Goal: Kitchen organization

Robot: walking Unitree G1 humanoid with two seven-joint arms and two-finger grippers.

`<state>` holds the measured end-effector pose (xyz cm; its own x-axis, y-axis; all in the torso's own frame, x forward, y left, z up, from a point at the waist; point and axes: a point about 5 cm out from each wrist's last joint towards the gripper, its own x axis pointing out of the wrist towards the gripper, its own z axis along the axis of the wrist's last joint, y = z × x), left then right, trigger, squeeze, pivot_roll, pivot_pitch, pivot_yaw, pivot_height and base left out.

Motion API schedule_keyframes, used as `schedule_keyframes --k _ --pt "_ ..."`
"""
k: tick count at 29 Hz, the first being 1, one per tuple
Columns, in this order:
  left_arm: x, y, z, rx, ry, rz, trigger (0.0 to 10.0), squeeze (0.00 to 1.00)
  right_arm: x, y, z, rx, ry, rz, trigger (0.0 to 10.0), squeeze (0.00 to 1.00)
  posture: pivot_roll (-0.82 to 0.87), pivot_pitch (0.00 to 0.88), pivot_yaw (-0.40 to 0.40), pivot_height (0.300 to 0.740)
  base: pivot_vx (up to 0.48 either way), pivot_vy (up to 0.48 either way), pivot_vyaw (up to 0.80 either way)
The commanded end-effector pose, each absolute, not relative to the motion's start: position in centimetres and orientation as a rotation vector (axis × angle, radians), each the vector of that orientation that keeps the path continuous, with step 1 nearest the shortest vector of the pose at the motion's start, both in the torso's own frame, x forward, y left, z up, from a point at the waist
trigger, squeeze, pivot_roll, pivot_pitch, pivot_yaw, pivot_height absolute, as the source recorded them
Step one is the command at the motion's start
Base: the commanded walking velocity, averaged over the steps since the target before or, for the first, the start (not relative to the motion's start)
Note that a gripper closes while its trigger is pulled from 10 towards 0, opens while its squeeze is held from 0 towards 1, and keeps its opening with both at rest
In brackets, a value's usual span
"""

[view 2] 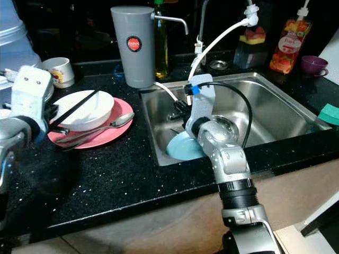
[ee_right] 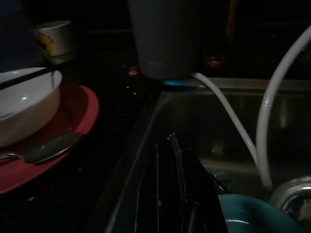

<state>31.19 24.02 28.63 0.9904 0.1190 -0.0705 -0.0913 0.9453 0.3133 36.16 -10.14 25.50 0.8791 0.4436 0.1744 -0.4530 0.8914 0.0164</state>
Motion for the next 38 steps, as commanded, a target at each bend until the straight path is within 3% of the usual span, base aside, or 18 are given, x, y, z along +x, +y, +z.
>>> schedule_keyframes --k 1,2,3,8,9,10,23,36,37,38 --pt "31.1 23.3 28.9 0.274 0.09 0.088 10.0 0.52 36.3 -10.2 25.8 0.078 -0.158 0.475 10.0 0.0 -0.04 0.051 -0.006 0.74 0.0 0.0 0.0" --pt "30.9 22.8 29.2 0.253 0.081 0.065 10.0 0.82 36.2 -10.3 25.9 0.079 -0.16 0.476 10.0 0.0 -0.03 0.051 -0.007 0.74 0.0 0.0 0.0" --pt "30.7 22.3 29.4 0.235 0.075 0.04 10.0 1.0 36.2 -10.4 25.9 0.082 -0.16 0.476 10.0 0.0 -0.03 0.051 -0.008 0.74 0.0 0.0 0.0" --pt "30.4 22.0 28.8 0.208 0.103 -0.001 10.0 1.0 36.1 -10.5 25.9 0.086 -0.159 0.476 10.0 0.0 -0.03 0.049 -0.008 0.74 0.0 0.0 0.0" --pt "30.4 22.3 28.2 0.215 0.125 0.005 10.0 0.54 36.1 -10.5 25.8 0.086 -0.157 0.477 10.0 0.0 -0.03 0.046 -0.011 0.74 0.0 0.0 0.0" --pt "30.4 22.6 27.8 0.222 0.142 0.016 10.0 0.0 36.1 -10.5 25.7 0.087 -0.156 0.478 10.0 0.0 -0.03 0.044 -0.012 0.74 0.0 0.0 0.0" --pt "30.0 23.7 26.5 0.103 0.243 0.031 10.0 0.0 35.8 -10.1 25.9 0.086 -0.163 0.492 10.0 0.0 -0.03 0.022 -0.011 0.74 0.0 0.0 0.0" --pt "29.8 23.1 25.4 0.113 0.3 -0.045 10.0 0.0 36.0 -9.9 26.1 0.083 -0.168 0.501 10.0 0.0 -0.02 0.014 -0.018 0.74 0.0 0.0 0.0" --pt "29.8 23.1 25.5 0.114 0.3 -0.04 9.6 0.0 36.0 -9.9 26.1 0.083 -0.168 0.501 10.0 0.0 -0.02 0.014 -0.018 0.74 0.0 0.0 0.0" --pt "29.8 23.2 25.5 0.112 0.297 -0.035 5.8 0.0 36.0 -9.9 26.1 0.084 -0.168 0.502 10.0 0.0 -0.02 0.013 -0.018 0.74 0.0 0.0 0.0"
